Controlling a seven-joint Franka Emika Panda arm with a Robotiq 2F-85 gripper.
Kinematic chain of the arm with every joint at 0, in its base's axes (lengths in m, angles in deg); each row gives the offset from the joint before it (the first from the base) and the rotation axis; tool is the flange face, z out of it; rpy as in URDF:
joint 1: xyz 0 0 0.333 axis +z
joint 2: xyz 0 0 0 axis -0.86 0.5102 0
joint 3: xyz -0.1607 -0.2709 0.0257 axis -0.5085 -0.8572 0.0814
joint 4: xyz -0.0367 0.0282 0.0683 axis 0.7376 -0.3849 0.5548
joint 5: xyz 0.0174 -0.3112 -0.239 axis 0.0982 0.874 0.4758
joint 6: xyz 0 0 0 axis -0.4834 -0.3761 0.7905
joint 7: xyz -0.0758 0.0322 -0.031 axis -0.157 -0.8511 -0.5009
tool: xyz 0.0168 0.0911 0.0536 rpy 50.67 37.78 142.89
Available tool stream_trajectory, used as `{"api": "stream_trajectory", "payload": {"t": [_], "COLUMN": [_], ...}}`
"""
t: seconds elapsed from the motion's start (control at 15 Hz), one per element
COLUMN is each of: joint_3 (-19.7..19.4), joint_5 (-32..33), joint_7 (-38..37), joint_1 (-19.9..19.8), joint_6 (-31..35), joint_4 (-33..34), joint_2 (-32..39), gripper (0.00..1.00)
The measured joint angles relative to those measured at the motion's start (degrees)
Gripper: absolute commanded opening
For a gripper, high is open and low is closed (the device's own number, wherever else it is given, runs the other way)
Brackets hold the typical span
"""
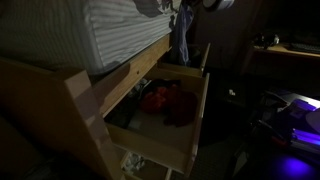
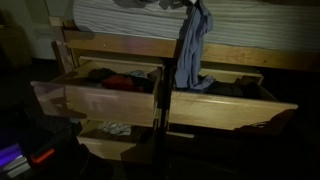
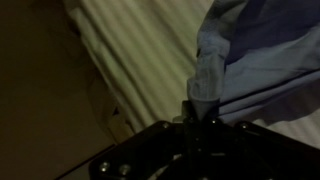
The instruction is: Move the blue cloth from the top left drawer to the top right drawer then put it back in the top right drawer
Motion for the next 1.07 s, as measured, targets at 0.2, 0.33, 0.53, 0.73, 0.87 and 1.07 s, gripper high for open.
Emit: {"api": "stream_trajectory", "payload": {"t": [0.2,0.33,0.53,0.73,0.87,1.07], "joint_3": [0.6,0.2,-5.7,2.9,11.6,16.3], "joint_5": [0.0,-0.1,1.8,7.0,11.6,12.2], "joint_7": [-1.5,-1.7,-8.9,-12.5,-14.6,-15.1], "joint_1": [-0.5,-0.3,2.9,-4.9,-13.2,-19.8], "joint_6": [-0.2,-0.1,0.0,-1.9,-3.1,-1.2], "joint_4": [-5.0,-7.9,-10.1,-10.9,-11.1,-11.0], "joint_2": [4.9,8.4,13.8,17.6,18.6,17.9], "gripper": [0.01,0.01,0.01,0.01,0.01,0.01]}}
